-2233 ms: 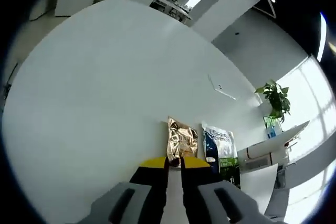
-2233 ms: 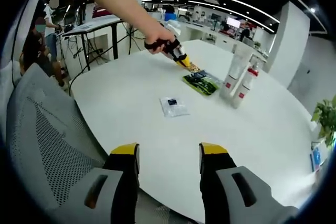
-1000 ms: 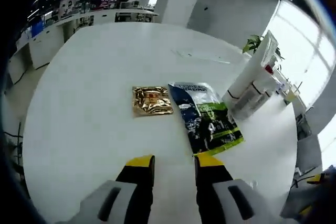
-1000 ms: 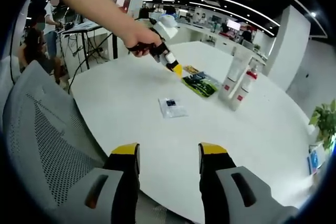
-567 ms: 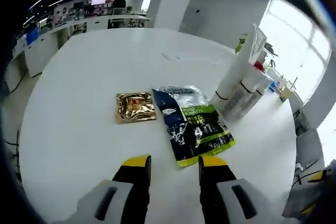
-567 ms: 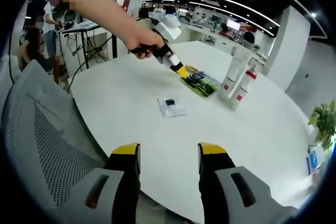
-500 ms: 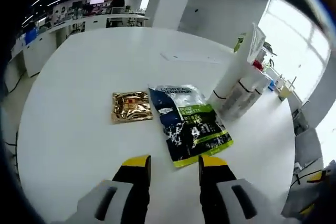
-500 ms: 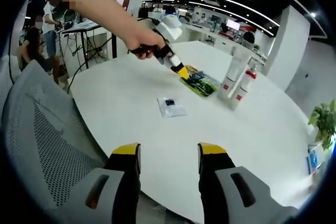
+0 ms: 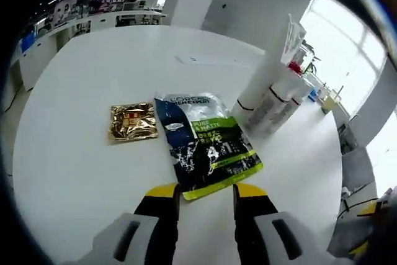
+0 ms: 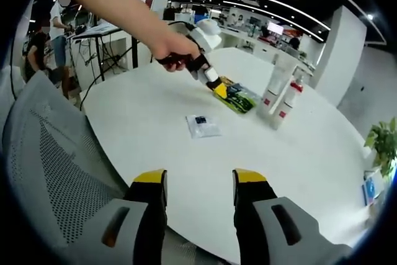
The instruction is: Arrange the skincare products in the storage area until every visible bottle or jar stands upright without overlapping.
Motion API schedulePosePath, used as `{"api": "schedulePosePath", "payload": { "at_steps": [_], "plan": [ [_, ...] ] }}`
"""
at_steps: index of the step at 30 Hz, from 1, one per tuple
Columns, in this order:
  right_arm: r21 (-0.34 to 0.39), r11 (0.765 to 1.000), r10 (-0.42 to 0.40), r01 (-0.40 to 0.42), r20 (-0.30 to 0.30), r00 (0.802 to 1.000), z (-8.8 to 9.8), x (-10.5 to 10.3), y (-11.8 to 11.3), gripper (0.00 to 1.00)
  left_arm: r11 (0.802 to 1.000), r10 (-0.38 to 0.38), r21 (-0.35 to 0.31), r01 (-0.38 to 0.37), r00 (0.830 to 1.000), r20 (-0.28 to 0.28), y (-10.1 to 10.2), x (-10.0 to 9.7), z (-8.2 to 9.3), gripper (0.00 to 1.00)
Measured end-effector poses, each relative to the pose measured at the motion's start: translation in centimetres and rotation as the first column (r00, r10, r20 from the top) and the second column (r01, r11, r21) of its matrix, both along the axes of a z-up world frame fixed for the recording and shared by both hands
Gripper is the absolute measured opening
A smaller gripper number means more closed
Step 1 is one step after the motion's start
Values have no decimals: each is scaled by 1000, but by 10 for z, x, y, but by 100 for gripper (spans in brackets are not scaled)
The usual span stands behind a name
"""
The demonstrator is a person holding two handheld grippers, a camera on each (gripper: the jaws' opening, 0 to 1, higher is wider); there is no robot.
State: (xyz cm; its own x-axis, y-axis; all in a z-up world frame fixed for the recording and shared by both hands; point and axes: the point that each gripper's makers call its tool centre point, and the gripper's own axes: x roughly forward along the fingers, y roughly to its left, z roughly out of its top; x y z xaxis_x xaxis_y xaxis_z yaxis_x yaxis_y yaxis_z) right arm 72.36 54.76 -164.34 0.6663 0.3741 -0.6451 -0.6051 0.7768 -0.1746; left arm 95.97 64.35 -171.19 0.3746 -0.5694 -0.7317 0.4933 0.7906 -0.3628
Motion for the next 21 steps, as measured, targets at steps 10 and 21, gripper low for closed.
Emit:
{"api": "schedulePosePath", "payload": {
  "at_steps": [10,21],
  "plan": [
    [-2,1000,-3,3,4,1000,1,0,0,39,1000,-3,1,3,1000,-13,0,-6,0,37],
    [3,1000,-1,1,17,1000,3,1,0,40,949,-314,11,314,943,112,-10,-62,12,42]
  ]
}}
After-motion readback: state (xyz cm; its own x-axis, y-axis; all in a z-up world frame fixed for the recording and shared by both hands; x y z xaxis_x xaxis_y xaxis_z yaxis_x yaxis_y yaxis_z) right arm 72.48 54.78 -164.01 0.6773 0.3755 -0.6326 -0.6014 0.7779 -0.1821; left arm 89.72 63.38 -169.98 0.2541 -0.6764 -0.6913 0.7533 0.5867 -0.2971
